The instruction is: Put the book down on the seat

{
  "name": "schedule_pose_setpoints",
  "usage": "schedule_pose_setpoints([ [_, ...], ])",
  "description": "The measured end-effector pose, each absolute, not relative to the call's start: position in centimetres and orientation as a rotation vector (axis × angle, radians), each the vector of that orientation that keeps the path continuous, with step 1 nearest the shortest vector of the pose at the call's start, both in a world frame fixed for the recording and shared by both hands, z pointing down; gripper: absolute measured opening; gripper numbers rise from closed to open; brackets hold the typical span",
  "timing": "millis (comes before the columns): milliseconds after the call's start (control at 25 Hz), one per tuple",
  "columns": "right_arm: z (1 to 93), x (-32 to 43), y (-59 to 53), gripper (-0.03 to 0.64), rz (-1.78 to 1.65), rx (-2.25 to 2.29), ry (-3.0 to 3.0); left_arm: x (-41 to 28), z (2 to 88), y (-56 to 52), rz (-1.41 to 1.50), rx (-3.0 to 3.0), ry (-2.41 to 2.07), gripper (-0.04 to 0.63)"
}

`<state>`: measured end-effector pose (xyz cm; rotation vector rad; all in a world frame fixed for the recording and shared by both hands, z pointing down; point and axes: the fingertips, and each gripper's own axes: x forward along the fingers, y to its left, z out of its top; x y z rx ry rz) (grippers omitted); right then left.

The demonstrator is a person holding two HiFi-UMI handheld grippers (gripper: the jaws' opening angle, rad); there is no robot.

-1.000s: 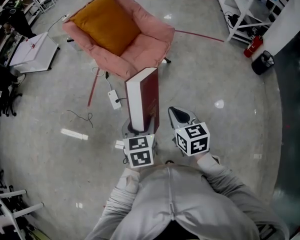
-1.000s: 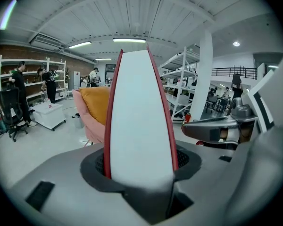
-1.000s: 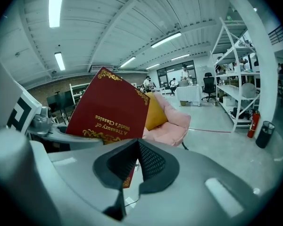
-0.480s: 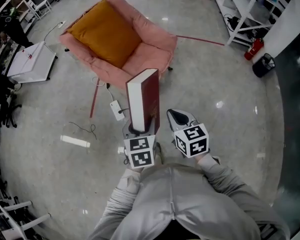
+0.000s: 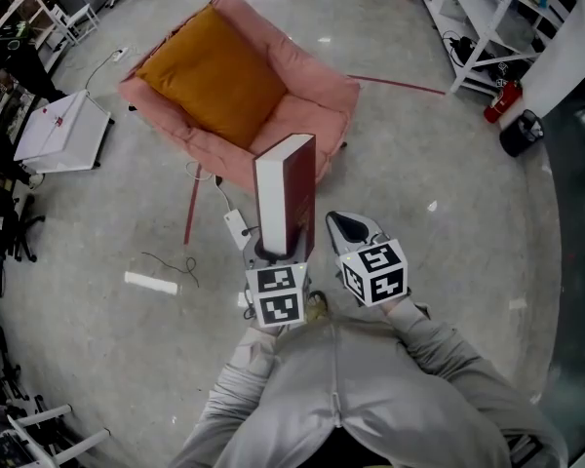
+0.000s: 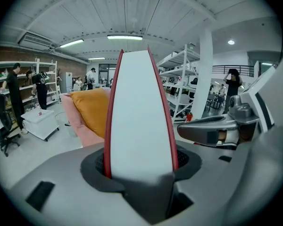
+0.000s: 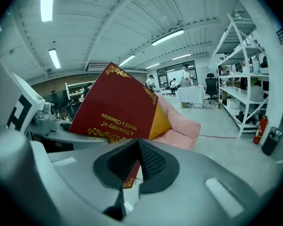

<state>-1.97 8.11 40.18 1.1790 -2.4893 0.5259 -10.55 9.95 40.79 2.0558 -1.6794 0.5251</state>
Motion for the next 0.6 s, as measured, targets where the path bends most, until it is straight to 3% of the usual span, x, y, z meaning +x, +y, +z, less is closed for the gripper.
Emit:
schedule_pose_setpoints([
  [600,41.4,-3.9,4.3,0.0,0.565,1.168,-2.471,-12.8,42.2,6.3,0.553,2.024,-1.664,0.256],
])
